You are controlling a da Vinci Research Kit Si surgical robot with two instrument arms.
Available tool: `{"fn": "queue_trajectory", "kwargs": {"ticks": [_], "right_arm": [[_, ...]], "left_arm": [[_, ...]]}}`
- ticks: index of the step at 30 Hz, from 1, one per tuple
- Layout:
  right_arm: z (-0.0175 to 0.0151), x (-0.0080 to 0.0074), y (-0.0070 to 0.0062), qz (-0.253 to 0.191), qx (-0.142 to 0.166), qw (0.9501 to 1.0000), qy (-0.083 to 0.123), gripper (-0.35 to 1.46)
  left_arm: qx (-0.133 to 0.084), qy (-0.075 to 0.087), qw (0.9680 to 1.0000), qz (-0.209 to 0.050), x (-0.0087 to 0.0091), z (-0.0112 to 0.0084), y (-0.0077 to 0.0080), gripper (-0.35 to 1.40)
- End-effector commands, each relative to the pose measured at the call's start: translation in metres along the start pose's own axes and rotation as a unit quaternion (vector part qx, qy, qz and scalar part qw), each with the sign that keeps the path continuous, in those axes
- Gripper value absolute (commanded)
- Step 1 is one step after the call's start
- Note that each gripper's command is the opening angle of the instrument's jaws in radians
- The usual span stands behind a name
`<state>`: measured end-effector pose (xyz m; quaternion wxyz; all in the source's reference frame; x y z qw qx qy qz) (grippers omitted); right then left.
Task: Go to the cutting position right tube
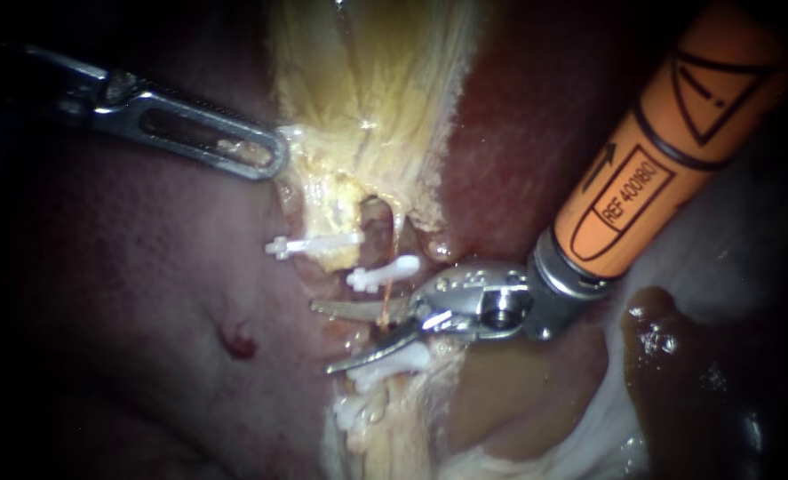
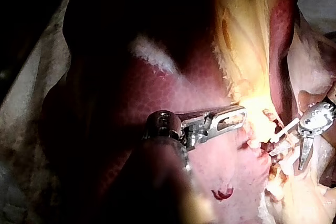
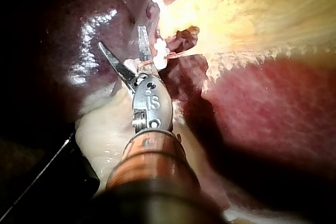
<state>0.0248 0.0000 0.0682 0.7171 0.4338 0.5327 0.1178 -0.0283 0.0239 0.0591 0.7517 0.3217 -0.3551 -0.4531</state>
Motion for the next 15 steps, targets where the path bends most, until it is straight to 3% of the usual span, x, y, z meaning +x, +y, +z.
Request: {"fn": "queue_trajectory", "kwargs": {"ticks": [1, 15], "right_arm": [[0.0000, 0.0001, -0.0001, 0.000, 0.001, 1.0000, -0.001, 1.44], [-0.0001, 0.0001, -0.0002, -0.002, 0.005, 1.0000, -0.002, 1.44]], "left_arm": [[0.000, 0.000, 1.0000, 0.000, 0.0000, 0.0000, 0.0000, -0.35], [0.000, 0.000, 1.0000, 0.000, 0.0000, 0.0000, 0.0000, -0.35]]}}
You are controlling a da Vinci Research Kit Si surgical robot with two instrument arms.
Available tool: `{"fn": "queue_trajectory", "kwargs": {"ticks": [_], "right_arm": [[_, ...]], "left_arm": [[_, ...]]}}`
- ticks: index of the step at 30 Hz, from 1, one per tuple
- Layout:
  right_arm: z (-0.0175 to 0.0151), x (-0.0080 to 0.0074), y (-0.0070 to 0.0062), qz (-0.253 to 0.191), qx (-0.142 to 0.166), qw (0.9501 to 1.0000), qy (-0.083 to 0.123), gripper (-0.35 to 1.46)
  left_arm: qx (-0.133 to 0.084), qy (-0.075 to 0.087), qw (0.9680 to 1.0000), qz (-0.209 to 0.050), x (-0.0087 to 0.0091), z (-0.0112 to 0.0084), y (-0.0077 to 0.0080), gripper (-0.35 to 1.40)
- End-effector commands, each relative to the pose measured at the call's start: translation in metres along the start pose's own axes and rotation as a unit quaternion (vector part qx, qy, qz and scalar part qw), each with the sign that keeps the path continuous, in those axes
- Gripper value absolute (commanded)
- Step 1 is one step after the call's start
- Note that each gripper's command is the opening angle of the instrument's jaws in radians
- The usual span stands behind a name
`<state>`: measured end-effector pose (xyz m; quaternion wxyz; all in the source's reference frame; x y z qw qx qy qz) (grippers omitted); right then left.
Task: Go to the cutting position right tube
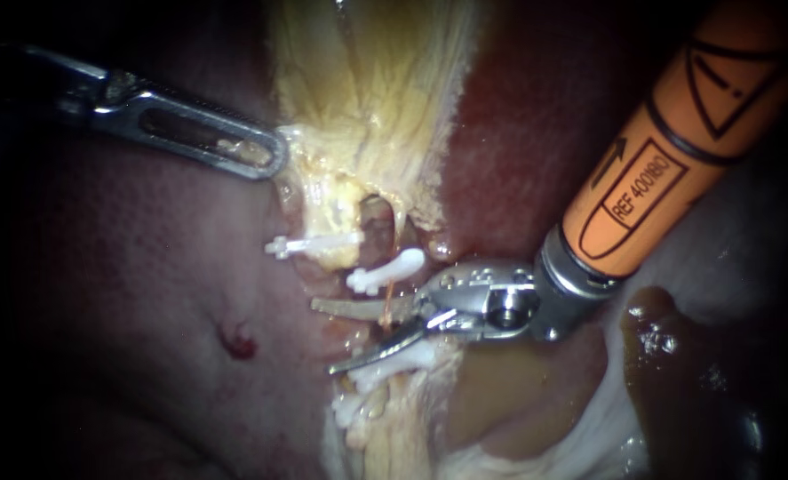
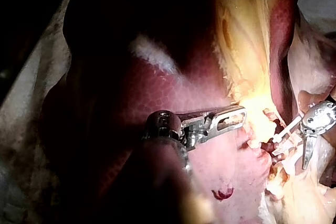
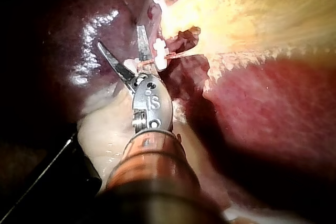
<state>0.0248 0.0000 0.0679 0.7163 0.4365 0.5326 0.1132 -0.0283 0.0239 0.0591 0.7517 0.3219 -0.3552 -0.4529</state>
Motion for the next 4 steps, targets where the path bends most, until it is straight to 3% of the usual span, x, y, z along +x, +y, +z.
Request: {"fn": "queue_trajectory", "kwargs": {"ticks": [1, 4], "right_arm": [[0.0000, -0.0001, 0.0000, 0.000, 0.000, 1.0000, 0.000, 1.44], [0.0000, -0.0001, 0.0001, 0.000, 0.000, 1.0000, 0.000, 1.44]], "left_arm": [[0.000, 0.000, 1.0000, 0.000, 0.0000, 0.0000, 0.0000, -0.35], [0.000, 0.000, 1.0000, 0.000, 0.0000, 0.0000, 0.0000, -0.35]]}}
